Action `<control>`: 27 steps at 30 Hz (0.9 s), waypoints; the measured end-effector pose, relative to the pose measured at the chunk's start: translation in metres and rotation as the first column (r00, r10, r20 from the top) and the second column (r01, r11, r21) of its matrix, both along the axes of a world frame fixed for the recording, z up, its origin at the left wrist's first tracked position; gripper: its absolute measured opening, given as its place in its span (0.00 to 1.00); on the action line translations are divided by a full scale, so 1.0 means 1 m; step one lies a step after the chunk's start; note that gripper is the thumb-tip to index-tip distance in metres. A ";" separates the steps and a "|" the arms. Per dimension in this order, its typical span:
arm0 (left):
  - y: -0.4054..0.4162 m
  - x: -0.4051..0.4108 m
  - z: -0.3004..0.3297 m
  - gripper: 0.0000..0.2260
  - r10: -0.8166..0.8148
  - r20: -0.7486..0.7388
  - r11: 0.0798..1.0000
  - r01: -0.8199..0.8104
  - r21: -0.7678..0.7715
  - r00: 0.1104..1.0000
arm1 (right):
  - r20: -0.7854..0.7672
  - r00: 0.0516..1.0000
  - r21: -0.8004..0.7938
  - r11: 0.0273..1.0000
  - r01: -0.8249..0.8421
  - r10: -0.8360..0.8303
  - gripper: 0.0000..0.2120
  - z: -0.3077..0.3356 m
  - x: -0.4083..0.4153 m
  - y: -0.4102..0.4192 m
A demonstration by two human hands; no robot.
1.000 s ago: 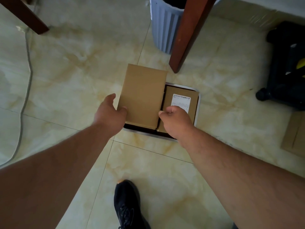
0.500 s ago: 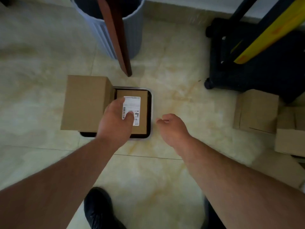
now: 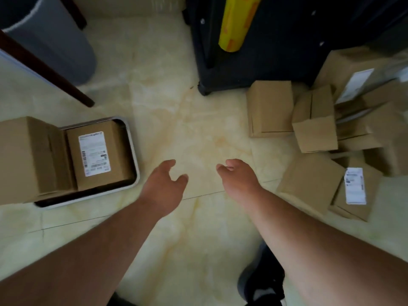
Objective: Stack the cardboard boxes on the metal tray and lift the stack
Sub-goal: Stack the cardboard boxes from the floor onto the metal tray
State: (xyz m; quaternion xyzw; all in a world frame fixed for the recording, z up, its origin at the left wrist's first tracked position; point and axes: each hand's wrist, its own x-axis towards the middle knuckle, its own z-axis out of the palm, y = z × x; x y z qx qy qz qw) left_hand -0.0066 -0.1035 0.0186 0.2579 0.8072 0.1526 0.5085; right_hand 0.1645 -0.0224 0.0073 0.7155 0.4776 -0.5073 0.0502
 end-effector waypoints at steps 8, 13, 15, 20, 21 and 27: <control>0.032 0.084 -0.009 0.28 -0.109 0.014 0.994 0.109 -0.020 0.994 | 0.006 0.995 -0.032 0.995 0.098 -0.097 0.24 -0.002 0.083 0.019; 0.057 0.132 -0.013 0.28 -0.152 0.049 0.988 0.153 -0.025 0.987 | -0.012 0.987 -0.034 0.987 0.158 -0.158 0.26 -0.003 0.135 0.036; 0.070 0.149 -0.014 0.28 -0.159 0.054 0.987 0.160 -0.028 0.986 | -0.012 0.981 -0.019 0.981 0.191 -0.191 0.26 -0.002 0.155 0.046; 0.107 0.189 -0.018 0.28 -0.191 0.062 0.981 0.193 -0.029 0.980 | 0.013 0.967 0.008 0.967 0.256 -0.256 0.26 0.002 0.201 0.074; 0.117 0.197 -0.020 0.29 -0.202 0.060 0.979 0.204 -0.025 0.977 | 0.020 0.964 0.011 0.965 0.263 -0.264 0.26 0.002 0.211 0.081; 0.158 0.244 -0.024 0.29 -0.204 0.097 0.978 0.207 -0.029 0.974 | 0.072 0.948 0.002 0.951 0.310 -0.309 0.26 -0.007 0.265 0.105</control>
